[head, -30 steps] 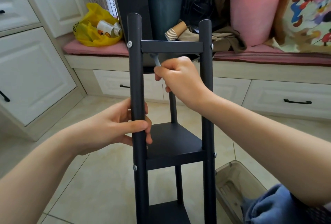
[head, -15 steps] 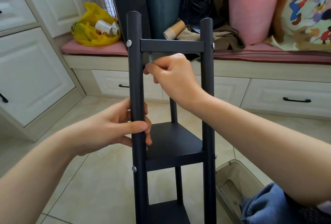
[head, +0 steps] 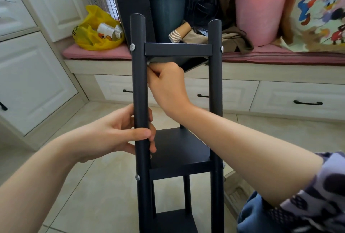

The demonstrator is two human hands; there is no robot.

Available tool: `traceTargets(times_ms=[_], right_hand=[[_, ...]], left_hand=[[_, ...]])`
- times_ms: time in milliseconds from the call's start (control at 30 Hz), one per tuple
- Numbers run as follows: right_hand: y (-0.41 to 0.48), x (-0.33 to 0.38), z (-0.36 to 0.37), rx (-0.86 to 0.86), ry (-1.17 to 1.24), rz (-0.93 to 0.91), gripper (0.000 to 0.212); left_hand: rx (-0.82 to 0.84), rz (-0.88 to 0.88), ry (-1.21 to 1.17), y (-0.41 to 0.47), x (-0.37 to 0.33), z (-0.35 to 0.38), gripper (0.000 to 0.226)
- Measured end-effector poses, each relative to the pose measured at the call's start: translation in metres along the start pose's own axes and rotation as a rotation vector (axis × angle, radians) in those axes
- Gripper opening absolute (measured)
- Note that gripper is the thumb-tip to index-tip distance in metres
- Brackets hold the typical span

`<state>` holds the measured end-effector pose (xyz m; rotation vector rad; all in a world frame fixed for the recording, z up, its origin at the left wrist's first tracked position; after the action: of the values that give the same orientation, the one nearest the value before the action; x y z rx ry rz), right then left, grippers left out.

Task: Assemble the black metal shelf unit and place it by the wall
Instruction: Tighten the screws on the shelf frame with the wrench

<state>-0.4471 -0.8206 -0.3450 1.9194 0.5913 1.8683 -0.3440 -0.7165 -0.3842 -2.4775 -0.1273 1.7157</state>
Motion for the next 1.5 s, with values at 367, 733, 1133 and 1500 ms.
traceTargets(times_ms=[367, 733, 1133, 1500], right_hand=[[0.001, -0.002, -0.017, 0.108, -0.083, 0.058, 0.033], [0.006, 0.006, -0.031, 0.169, -0.133, 0.068, 0.039], [0.007, 0.007, -0.028, 0.135, -0.094, 0.026, 0.029], [0.001, 0.002, -0.014, 0.074, -0.016, 0.032, 0.031]], left_hand=[[-0.020, 0.003, -0.004, -0.001, -0.001, 0.000, 0.041], [-0.023, -0.001, -0.001, -0.001, -0.001, 0.001, 0.040], [0.004, 0.012, -0.002, 0.000, -0.003, 0.004, 0.041], [0.033, 0.016, 0.010, 0.000, -0.004, 0.006, 0.040]])
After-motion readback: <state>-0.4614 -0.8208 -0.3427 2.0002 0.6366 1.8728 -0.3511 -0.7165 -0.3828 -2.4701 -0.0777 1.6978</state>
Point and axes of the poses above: each hand's wrist, its own y-axis towards the middle knuckle, its own z-axis out of the palm, x = y × z, the point moved 5 cm from there along y, towards the middle knuckle, and after that the axes turned 13 degrees about -x, right-handed, at the moved point
